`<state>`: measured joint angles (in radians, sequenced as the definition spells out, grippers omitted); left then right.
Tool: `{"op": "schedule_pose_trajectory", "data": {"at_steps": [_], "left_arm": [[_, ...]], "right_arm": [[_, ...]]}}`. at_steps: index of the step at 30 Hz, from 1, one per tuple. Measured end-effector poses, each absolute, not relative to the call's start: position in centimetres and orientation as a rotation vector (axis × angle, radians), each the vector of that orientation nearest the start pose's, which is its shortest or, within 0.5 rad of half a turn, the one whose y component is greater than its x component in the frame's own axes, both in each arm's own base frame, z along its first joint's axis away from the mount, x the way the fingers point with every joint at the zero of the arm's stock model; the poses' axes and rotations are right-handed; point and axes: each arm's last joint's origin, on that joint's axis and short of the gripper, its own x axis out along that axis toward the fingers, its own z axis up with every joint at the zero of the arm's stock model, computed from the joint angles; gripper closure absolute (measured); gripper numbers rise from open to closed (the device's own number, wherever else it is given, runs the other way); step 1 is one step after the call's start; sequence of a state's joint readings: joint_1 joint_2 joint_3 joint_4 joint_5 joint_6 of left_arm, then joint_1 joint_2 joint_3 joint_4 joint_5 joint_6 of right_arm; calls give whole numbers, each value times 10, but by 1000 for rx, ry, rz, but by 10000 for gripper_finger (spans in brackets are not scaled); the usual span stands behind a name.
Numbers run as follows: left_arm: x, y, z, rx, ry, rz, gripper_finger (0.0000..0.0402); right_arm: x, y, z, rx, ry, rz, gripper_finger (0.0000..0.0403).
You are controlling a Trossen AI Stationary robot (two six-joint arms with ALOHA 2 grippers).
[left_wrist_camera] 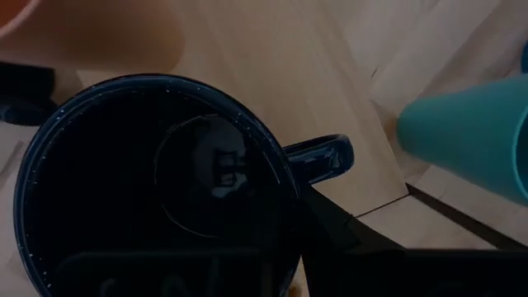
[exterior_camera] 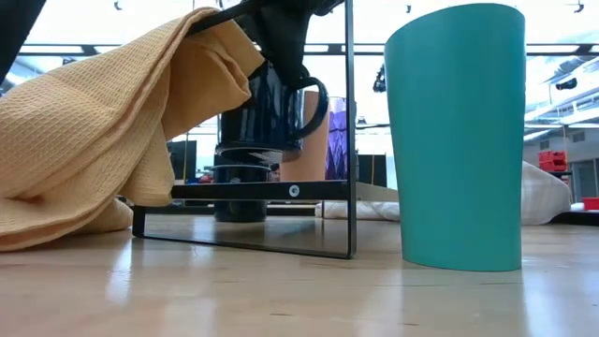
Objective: Stack small to large cups/mugs on shelf
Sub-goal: Put the bottom dark blue mug on the shelf
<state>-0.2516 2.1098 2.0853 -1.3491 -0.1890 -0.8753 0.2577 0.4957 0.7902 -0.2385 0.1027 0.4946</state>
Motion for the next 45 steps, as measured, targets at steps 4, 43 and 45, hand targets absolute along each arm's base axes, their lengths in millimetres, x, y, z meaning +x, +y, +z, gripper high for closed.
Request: {"op": "schedule_pose_trajectory", "data": {"at_steps": [4,43,45], "left_arm": [[413,-101,285,-437,1242,521,370],[416,-107,268,-475,1295,562,370],[416,-107,268,-477,1292,567,370]], "right_arm": [[99,23,363,503,-13,174,316],[98,23,363,506,-14,175,316],[99,23,363,505,-14,175,316]]}}
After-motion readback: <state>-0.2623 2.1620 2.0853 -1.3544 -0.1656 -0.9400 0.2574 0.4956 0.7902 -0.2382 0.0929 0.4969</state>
